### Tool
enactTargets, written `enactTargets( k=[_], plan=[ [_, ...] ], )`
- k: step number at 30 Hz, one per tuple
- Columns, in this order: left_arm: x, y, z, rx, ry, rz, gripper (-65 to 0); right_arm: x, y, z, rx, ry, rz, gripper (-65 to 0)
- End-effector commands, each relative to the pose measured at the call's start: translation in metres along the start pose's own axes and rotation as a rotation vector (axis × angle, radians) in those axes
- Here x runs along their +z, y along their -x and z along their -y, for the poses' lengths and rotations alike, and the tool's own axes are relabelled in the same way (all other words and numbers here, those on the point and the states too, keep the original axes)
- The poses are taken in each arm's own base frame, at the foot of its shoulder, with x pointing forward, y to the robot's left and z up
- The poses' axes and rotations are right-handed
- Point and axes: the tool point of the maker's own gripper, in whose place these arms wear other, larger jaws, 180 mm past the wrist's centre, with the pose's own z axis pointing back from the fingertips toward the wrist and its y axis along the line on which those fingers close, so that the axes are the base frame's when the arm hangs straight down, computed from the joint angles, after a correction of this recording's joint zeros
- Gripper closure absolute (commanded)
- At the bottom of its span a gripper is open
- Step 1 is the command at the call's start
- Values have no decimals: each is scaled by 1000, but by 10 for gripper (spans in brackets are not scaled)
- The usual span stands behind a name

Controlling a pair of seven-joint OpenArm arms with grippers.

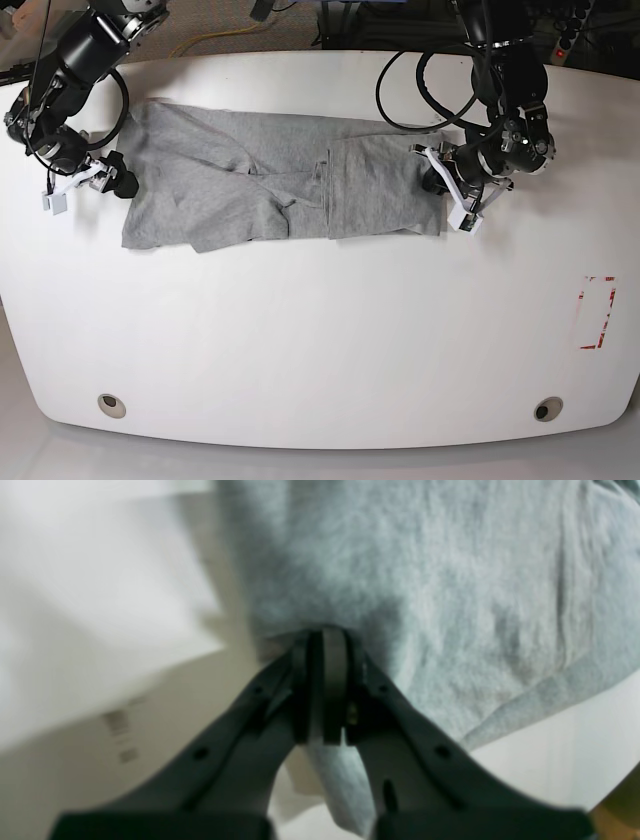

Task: Fold the T-shirt properly

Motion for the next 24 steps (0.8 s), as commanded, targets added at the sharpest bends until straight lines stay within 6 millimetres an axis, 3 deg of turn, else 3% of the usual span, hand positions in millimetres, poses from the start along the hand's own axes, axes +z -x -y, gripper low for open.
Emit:
enactTargets(
  k=[1,7,9,12,15,17,18,24],
  plan=[
    [0,-10,1,-11,14,34,-15,-4,-4,-15,48,-20,-7,-488],
    [-8,-1,4,-4,35,1,-15,-19,6,-60,141,-77,-7,-488],
    [-8,-1,4,-4,35,1,-15,-22,8,-65,137,-89,-4,-479],
    [-7,-1,4,-5,33,0,-15,-25,8,-69,132,-99,2,-393],
    [-7,-1,4,-4,33,0,-15,-25,2,-71,134,-103,28,-205],
    [-9,-1,6,-3,38,0,-17,-24,-2,-71,138,-102,42,-43],
    [-10,-1,7,-2,41,-3,-17,-24,-4,-70,141,-100,45,0],
    [-37,-11,33,-34,130,-34,-17,-2,-35,-70,233,-54,106,0]
  ],
)
